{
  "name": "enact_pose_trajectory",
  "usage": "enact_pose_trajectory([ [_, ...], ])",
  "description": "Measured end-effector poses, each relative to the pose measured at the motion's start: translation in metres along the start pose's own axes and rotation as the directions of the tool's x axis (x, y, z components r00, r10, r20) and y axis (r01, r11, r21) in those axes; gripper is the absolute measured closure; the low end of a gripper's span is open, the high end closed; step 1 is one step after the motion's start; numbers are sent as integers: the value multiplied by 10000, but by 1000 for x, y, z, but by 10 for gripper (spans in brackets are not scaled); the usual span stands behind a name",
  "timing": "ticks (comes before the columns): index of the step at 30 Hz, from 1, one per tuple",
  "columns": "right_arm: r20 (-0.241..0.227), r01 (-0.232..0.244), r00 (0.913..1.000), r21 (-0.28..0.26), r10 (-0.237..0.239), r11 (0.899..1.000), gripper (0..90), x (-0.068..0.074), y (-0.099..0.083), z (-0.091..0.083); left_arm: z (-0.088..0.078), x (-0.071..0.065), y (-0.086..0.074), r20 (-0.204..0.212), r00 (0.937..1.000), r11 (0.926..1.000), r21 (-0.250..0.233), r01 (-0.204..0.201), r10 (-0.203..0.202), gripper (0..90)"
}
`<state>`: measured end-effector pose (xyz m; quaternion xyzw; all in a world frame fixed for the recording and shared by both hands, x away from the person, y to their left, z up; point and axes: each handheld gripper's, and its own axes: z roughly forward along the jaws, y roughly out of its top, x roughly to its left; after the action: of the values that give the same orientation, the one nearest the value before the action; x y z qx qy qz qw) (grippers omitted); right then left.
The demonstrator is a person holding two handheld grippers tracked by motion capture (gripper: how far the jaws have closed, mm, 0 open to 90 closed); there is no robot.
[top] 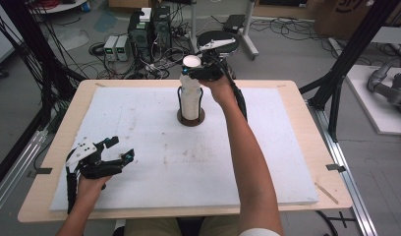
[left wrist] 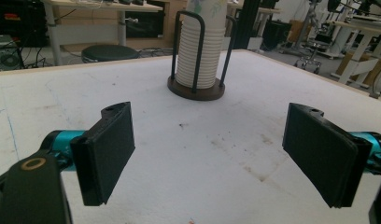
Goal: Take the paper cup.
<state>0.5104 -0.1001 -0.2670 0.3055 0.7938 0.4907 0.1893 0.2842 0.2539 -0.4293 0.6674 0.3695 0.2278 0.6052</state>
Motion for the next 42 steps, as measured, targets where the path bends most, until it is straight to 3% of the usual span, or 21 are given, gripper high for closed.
enact_pose_trajectory([
  [7, 180, 326, 9993, -745, -313, 9967, 359, 1, 14, -37, 1, -1, -1, 291, 9995, 9999, -105, 127, -124, 166],
  [13, 45, 430, 9991, -886, -428, 9951, 363, -3, 8, -74, 2, -2, -1, 579, 9981, 9995, -232, 206, -192, 162],
  [14, 45, 430, 9991, -886, -428, 9951, 363, -3, 8, -74, 2, -3, 0, 674, 9976, 9995, -244, 199, -182, 162],
  [15, 15, 486, 9988, -860, -486, 9951, 364, -4, 0, -85, 2, -4, 0, 717, 9973, 9995, -284, 157, -136, 157],
  [22, -316, 583, 9976, -756, -608, 9954, 367, -2, -30, -117, 6, -7, 0, 971, 9952, 9999, -156, -53, 68, 157],
  [25, -681, 858, 9936, -655, -902, 9942, 367, 4, -53, -134, 7, -9, 0, 1156, 9932, 9998, -144, -149, 164, 157],
  [27, -824, 913, 9920, -572, -958, 9942, 367, 6, -60, -137, 7, -9, 0, 1340, 9901, 9991, -144, -410, 425, 157],
  [28, -1115, 1002, 9881, -533, -1056, 9935, 367, 9, -74, -141, 7, -10, 0, 1398, 9884, 9982, -186, -568, 588, 157],
  [30, -1233, 1030, 9866, -376, -1069, 9940, 367, 11, -81, -143, 7, -11, 0, 1454, 9866, 9973, -186, -717, 737, 157],
  [31, -1441, 1147, 9824, -345, -1186, 9928, 367, 15, -94, -147, 7, -12, -1, 1469, 9864, 9972, -159, -727, 742, 157],
  [32, -1441, 1147, 9824, -345, -1186, 9928, 367, 15, -94, -147, 7, -12, -1, 1479, 9863, 9973, -93, -724, 730, 157],
  [33, -1649, 1182, 9784, -486, -1247, 9918, 366, 21, -108, -150, 7, -13, -2, 1429, 9874, 9977, -57, -683, 684, 157],
  [35, -1704, 1150, 9780, -404, -1202, 9925, 366, 24, -113, -152, 7, -14, -2, 1419, 9885, 9986, 8, -524, 517, 157],
  [36, -1748, 1266, 9756, -455, -1326, 9909, 366, 33, -127, -155, 7, -15, -2, 1402, 9890, 9988, 41, -483, 472, 156],
  [39, -1870, 1229, 9736, -527, -1307, 9910, 366, 39, -139, -155, 7, -16, -1, 1270, 9915, 9996, 17, -271, 267, 154],
  [42, -2001, 980, 9742, -397, -1040, 9944, 364, 43, -157, -148, 6, -18, 0, 1224, 9923, 9998, -53, -173, 178, 154],
])
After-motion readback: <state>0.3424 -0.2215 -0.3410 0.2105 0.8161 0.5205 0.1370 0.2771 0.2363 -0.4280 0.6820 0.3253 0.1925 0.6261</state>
